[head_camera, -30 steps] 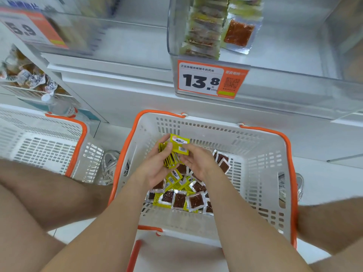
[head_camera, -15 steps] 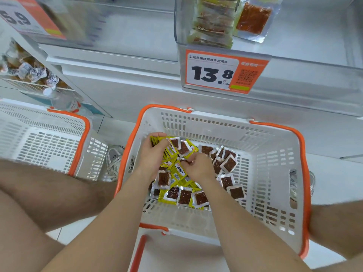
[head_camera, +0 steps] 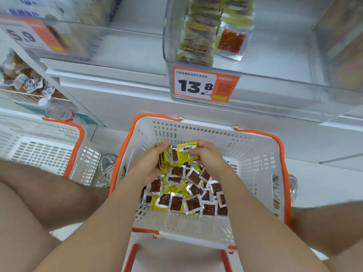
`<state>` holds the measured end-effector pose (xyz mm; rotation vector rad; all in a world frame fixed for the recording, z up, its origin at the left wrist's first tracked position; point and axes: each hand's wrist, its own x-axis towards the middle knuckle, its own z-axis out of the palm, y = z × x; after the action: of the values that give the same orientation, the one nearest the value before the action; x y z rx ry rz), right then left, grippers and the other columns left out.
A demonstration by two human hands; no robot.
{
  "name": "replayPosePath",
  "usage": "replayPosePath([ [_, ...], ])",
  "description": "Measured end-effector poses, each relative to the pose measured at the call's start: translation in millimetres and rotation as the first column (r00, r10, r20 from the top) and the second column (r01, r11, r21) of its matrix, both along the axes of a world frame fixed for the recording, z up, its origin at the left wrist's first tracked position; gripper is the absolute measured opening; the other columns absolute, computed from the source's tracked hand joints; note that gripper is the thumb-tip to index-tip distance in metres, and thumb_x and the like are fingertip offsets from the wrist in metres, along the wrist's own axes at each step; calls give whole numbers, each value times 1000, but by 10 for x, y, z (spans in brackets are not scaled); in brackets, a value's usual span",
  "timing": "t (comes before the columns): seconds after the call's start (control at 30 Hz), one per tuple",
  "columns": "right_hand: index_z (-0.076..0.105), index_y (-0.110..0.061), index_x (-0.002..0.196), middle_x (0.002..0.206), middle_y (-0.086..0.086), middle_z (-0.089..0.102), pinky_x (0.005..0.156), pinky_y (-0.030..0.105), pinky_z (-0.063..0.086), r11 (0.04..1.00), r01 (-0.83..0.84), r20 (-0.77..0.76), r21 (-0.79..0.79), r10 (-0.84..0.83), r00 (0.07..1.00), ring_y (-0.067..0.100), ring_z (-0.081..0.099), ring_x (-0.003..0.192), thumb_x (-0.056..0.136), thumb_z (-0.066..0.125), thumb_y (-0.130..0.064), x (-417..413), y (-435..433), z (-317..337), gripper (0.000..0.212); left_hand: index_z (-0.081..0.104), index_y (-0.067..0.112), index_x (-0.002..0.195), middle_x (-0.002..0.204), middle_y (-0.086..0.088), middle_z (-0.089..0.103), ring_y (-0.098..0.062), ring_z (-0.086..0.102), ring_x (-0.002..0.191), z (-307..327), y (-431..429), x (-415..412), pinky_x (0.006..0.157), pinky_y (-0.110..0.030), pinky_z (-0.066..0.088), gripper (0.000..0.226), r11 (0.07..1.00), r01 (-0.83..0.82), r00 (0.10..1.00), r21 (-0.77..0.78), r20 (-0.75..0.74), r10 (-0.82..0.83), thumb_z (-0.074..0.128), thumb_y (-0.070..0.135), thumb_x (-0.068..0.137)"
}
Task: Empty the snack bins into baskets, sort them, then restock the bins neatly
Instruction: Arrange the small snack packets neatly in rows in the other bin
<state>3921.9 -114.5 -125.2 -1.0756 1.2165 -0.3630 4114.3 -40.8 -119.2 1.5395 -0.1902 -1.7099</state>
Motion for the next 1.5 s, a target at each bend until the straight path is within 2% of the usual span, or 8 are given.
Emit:
replayPosePath([
  [0.27, 69, -3, 99, 86, 12, 77, 69, 35, 56, 998, -55, 105, -39, 58, 993, 23, 71, 75, 85, 80, -2, -226, 100, 812, 18, 69, 19, 115, 115, -16, 71, -33, 67, 98, 716, -32, -207, 87, -47, 52, 39, 976, 124, 973, -176, -169, -154, 63, 52, 95],
  [0.57, 74, -7, 92, 90, 14, 80, 61, 26, 55, 934, -356, -112, -16, 353, 929, 26, 78, 83, 101, 65, -45, -500, 345, 1705, 40, 62, 19, 128, 111, -19, 60, -35, 51, 99, 1460, 179, -389, 85, -54, 33, 72, 862, 281, 955, -422, 37, -294, 90, 56, 74],
  [0.8, 63, -23, 85, 76, -5, 69, 67, 32, 51, 721, -451, -507, -526, 160, 847, 14, 66, 70, 69, 91, -58, -586, 319, 2451, 48, 58, 38, 137, 112, -22, 64, -33, 64, 97, 2290, 167, -472, 89, -49, 53, 56, 742, 446, 895, -501, 249, -370, 80, 19, 90],
  [1.0, 43, -33, 151, 144, -12, 58, 108, 41, 49, 595, -376, -140, -710, 404, 904, 9, 54, 135, 88, 85, -23, -614, 351, 2913, 76, 21, 54, 142, 126, -16, 70, -45, 69, 95, 3064, 90, -552, 89, -54, 58, 95, 673, 511, 857, -534, 260, -445, 77, 10, 79],
  [1.17, 56, -10, 133, 121, 11, 72, 101, 49, 55, 705, -122, 157, -699, 318, 935, 31, 71, 106, 86, 81, -6, -624, 224, 3198, 53, 31, 32, 137, 97, -18, 72, -37, 68, 75, 3531, -165, -621, 67, -45, 60, 93, 729, 474, 880, -493, 246, -405, 90, 23, 66],
  [1.27, 60, -4, 126, 116, 14, 74, 93, 43, 59, 771, -22, 262, -636, 243, 934, 28, 72, 105, 80, 82, -12, -640, 3, 3331, 52, 62, 16, 128, 105, -22, 73, -38, 69, 98, 3714, -340, -648, 100, -64, 51, 66, 689, 467, 876, -555, 183, -447, 86, 51, 76],
  [1.37, 65, 0, 123, 115, 24, 73, 94, 47, 56, 845, 68, 348, -531, 144, 926, 37, 70, 103, 77, 81, -16, -620, -282, 3399, 52, 61, 25, 124, 117, -16, 74, -43, 71, 106, 3655, -534, -656, 103, -64, 51, 45, 662, 441, 897, -606, 327, -299, 58, 60, 96],
  [1.5, 68, 0, 95, 83, 11, 73, 73, 30, 57, 934, 131, 387, -331, 8, 922, 26, 67, 83, 86, 65, -5, -545, -546, 3499, 10, 37, 38, 147, 145, 2, 43, -7, 55, 129, 3368, -670, -647, 106, -29, 48, 72, 374, 710, 563, -596, 800, 206, 68, 59, 86],
])
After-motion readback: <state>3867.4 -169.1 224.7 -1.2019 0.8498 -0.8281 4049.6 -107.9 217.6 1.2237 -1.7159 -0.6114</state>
